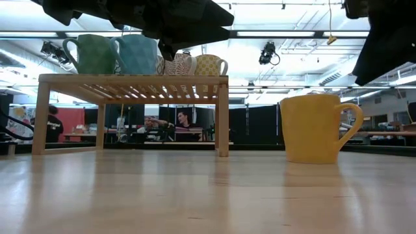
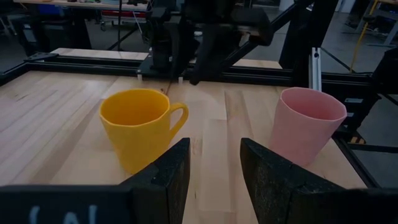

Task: Place coffee mugs
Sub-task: Put the yellow mug on the shelf

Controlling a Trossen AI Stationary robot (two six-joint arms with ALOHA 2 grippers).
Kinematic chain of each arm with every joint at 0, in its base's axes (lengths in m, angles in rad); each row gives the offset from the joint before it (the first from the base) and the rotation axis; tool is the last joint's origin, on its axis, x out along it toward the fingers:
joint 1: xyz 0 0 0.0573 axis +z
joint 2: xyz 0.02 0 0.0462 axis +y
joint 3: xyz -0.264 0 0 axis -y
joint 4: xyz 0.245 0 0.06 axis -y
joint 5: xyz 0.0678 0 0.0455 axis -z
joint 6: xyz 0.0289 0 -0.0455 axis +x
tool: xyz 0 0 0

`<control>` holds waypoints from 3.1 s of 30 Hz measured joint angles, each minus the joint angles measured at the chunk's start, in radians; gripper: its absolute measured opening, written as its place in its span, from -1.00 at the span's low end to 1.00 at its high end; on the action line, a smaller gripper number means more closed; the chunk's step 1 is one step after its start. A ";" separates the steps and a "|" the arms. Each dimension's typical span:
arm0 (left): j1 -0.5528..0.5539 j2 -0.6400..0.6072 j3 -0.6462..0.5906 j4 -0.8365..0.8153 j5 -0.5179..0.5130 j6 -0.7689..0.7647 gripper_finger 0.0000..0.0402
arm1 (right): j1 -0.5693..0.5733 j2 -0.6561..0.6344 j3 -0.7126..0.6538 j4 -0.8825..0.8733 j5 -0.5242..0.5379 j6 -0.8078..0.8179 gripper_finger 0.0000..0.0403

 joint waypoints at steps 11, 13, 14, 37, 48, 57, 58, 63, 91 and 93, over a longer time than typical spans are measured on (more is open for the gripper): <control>0.000 0.000 0.000 0.000 0.000 0.000 -0.26 | -0.008 0.000 -0.113 0.148 0.020 -0.001 -0.12; 0.000 0.000 0.000 0.000 0.000 0.000 -0.26 | -0.014 0.000 -0.138 0.166 0.020 0.007 -0.12; 0.000 0.000 0.000 0.000 0.000 0.000 -0.26 | -0.017 0.000 -0.148 0.176 0.020 0.012 -0.12; 0.000 0.000 0.000 0.000 0.000 0.000 -0.26 | -0.028 0.000 -0.216 0.324 0.084 -0.063 -0.12; 0.000 0.000 0.000 0.001 0.000 0.000 -0.26 | -0.034 0.104 -0.216 0.332 0.072 -0.072 -0.12; 0.000 0.000 0.000 0.001 0.000 0.000 -0.26 | -0.046 0.141 -0.216 0.343 0.053 -0.072 -0.12; 0.000 0.000 0.000 0.001 0.000 0.000 -0.26 | -0.046 0.141 -0.216 0.347 0.041 -0.072 -0.12; 0.000 0.000 0.000 0.001 0.000 0.000 -0.26 | -0.049 0.141 -0.216 0.347 0.015 -0.072 -0.12; -0.028 -0.151 -0.001 -0.239 -0.011 0.050 -0.26 | -0.074 0.139 -0.186 0.349 0.000 -0.108 -0.72; -0.029 -0.190 -0.001 -0.330 -0.010 0.041 -0.26 | -0.081 0.139 -0.156 0.345 -0.013 -0.144 -0.72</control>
